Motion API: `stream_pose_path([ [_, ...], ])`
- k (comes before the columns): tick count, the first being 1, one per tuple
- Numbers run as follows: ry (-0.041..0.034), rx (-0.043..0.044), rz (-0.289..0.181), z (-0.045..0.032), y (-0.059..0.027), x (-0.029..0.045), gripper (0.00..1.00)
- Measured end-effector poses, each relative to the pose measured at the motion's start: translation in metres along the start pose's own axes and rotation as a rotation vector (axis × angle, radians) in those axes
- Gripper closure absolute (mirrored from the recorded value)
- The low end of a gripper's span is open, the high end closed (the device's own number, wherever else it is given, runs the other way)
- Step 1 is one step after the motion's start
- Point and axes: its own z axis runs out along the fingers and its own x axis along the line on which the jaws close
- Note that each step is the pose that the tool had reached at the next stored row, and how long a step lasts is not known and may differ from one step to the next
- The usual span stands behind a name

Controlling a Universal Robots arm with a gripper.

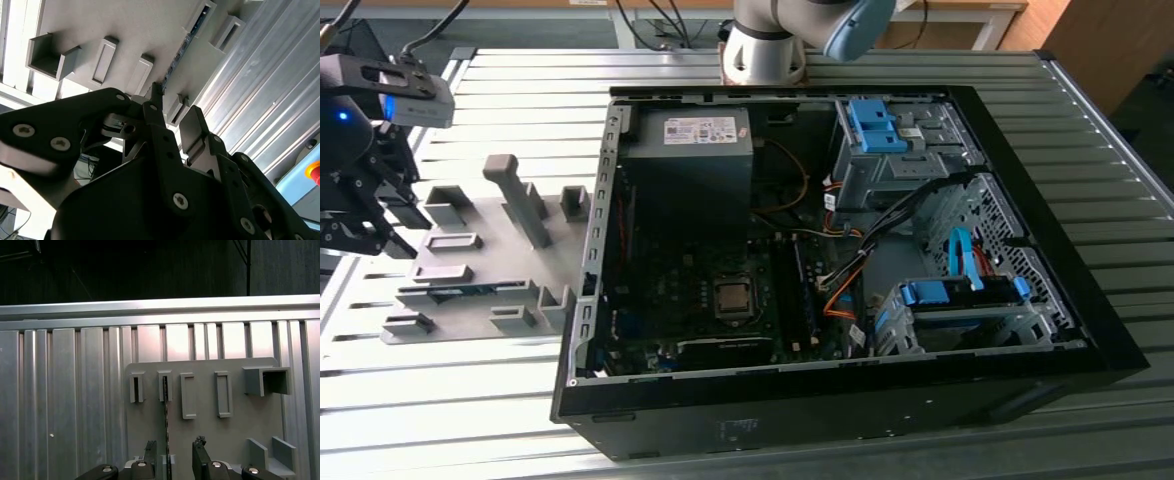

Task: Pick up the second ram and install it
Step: 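Pick up the second ram and move it above second insertion slot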

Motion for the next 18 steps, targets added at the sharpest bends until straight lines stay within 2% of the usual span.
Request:
stream_pose_path([
  [7, -0.0003, 0.0004, 0.0, 0.0009, -0.0001, 0.0, 0.58],
  [14, -0.0001, 0.0001, 0.0, 0.0111, -0.0005, 0.0002, 0.58],
  [18, 0.0, 0.0, 0.0, 0.0118, -0.0005, 0.0003, 0.58],
])
